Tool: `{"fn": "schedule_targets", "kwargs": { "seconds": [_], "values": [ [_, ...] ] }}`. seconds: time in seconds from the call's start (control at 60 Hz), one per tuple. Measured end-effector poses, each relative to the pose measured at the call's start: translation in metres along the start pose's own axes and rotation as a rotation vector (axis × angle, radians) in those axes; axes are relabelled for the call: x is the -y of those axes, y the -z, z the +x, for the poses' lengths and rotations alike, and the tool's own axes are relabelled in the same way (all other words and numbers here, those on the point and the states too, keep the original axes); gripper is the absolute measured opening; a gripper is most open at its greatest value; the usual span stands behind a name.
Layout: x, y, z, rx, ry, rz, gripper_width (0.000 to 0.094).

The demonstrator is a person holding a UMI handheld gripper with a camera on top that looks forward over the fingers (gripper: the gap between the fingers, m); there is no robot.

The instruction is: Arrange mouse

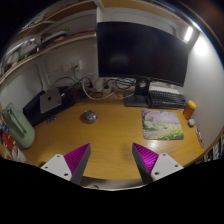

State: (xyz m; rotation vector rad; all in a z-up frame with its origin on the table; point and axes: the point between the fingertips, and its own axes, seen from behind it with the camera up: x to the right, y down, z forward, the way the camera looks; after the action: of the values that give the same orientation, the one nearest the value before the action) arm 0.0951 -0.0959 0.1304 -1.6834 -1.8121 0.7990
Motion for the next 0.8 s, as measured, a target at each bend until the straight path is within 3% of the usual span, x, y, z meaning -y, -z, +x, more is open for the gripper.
{"fn": "schedule_targets", "kwargs": {
  "seconds": [0.383,0.8],
  "values": [
    [0.008,-0.033,-0.099,0.094,0.010,0.070,0.0862],
    [0.030,-0.128,-0.114,0.016,0.039,0.137,0.0861]
  ]
}}
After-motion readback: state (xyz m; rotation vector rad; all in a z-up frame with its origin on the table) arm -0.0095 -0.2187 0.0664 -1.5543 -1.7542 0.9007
